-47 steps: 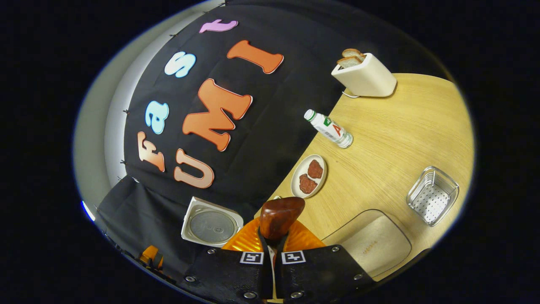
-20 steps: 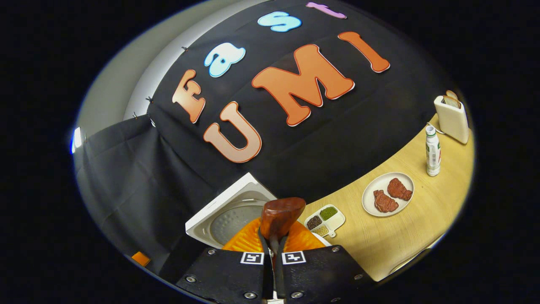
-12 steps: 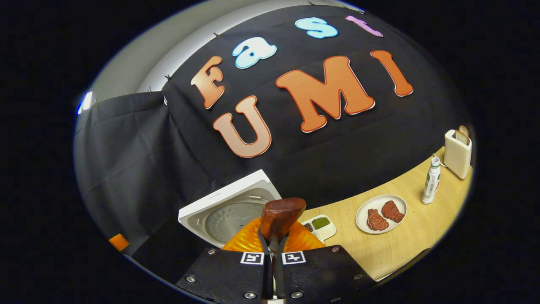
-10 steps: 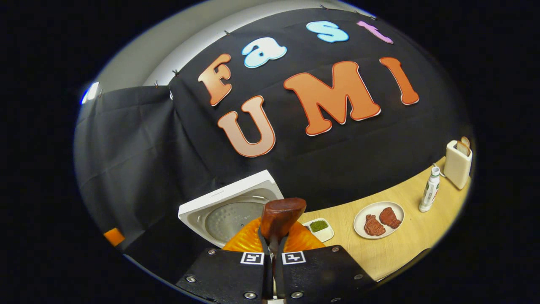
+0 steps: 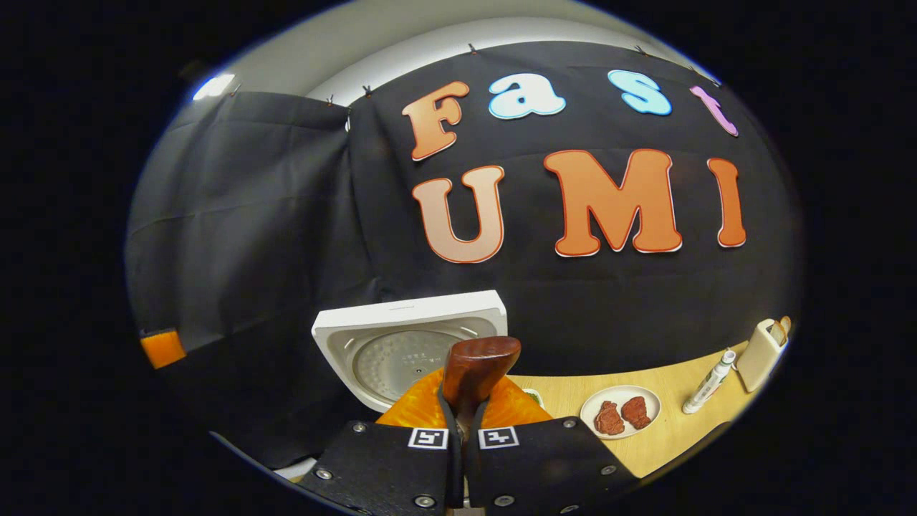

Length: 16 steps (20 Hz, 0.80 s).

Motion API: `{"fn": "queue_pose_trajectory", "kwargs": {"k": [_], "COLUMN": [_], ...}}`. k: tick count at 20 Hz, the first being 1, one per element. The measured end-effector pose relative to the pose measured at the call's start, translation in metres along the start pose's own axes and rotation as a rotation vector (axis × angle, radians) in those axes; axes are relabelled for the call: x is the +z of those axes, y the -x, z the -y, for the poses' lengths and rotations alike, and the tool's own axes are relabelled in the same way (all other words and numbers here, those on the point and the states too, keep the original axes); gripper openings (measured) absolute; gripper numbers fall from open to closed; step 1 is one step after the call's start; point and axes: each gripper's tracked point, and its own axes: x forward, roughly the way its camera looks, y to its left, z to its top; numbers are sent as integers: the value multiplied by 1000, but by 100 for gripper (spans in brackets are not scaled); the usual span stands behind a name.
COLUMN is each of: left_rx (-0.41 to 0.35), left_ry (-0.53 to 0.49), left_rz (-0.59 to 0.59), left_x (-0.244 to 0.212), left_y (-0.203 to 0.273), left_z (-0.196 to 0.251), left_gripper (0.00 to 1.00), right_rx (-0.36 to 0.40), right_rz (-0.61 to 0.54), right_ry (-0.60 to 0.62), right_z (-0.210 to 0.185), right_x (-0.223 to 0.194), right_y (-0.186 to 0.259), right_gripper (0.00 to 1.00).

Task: Close the left gripper, press the button to open the rice cooker; take a wooden spoon from the chopstick holder with the right hand, scoop a spoonful of rice and pour it into the rice cooker, then put the wooden spoon back into the chopstick holder.

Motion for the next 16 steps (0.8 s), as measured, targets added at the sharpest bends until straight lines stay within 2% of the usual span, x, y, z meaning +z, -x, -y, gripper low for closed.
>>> {"fn": "queue_pose_trajectory", "kwargs": {"k": [8,10,12,16], "left_rx": [14,18,18,17], "left_ry": [-3,-6,-6,-2], "left_rz": [-11,-12,-13,-8], "left_x": [-4,-4,-5,-2], "left_y": [3,5,6,5], "left_z": [-1,-1,1,9], "left_gripper": [100,100,100,100], "right_rx": [64,76,87,61], "right_rz": [33,39,43,54], "right_ry": [337,385,369,179], "right_z": [-33,-36,-36,-12], "right_x": [-11,-15,-16,-6], "right_y": [3,7,10,21], "right_gripper": [1,1,1,1]}}
